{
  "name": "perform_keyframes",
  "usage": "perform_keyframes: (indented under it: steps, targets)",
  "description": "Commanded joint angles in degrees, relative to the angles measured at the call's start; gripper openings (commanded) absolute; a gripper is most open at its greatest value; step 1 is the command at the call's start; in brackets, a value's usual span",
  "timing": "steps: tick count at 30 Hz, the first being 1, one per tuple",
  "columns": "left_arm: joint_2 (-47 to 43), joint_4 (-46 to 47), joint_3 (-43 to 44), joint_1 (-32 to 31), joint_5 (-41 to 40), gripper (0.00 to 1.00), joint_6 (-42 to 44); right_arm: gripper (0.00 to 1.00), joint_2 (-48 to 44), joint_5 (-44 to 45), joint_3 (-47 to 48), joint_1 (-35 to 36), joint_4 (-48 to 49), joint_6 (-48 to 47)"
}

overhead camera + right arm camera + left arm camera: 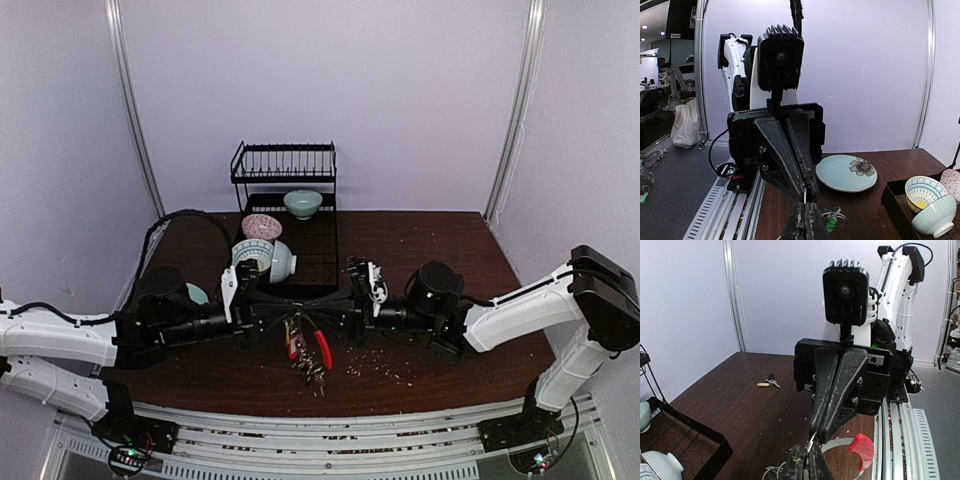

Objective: Put the keys on the keyring

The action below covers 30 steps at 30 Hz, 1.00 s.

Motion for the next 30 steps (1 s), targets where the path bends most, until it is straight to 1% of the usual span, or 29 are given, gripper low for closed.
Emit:
perform_keyframes:
  steps: [1,8,10,11,14,15,17,21,25,28,30]
  targets:
    - [1.1,0.9,2.3,0.4,2.7,0.03,0.1,0.00,-2.6,1.1,0.3,0.6,0.5,-1.8]
    - [1.9,-1.5,3.4,0.4,3.9,0.00,0.8,0.00,-3.0,1.0,0.3,0.6,-0.7,-2.8]
    - [1.1,-2.6,3.6,0.4,3.1,0.00,1.1,0.00,-3.4,0.4,0.7,0.5,-3.0,-3.6]
    - [0.7,-4.4,4.1,0.4,1.8,0.00,1.2,0.00,-4.0,-0.1,1.1,0.4,-5.9,-5.1]
    - [0.1,-15.3,8.5,0.4,-2.1,0.00,4.2,0.16,-7.0,1.3,2.7,-0.4,-18.2,-11.3]
    - [0.2,-19.9,10.4,0.4,-2.8,0.00,5.3,0.19,-8.1,1.2,3.3,-0.9,-22.0,-13.7]
    - [0.7,-29.3,13.9,0.4,-4.1,0.00,6.7,0.23,-9.8,0.7,5.0,-1.7,-29.5,-18.0]
    - [2.5,-41.9,20.8,0.3,-4.6,0.00,8.1,0.27,-9.6,-0.2,10.1,-2.7,-42.8,-24.4]
    - [5.3,-51.6,27.6,0.2,-3.9,0.00,8.1,0.29,-8.2,-5.3,12.7,-3.9,-44.5,-25.2]
    - [6.7,-55.2,30.7,0.0,-3.8,0.00,8.6,0.28,-6.6,-8.1,14.8,-4.1,-45.3,-25.1]
    - [6.8,-55.8,31.6,-0.2,-4.1,0.00,8.9,0.26,-5.4,-8.9,16.0,-4.0,-45.3,-24.4]
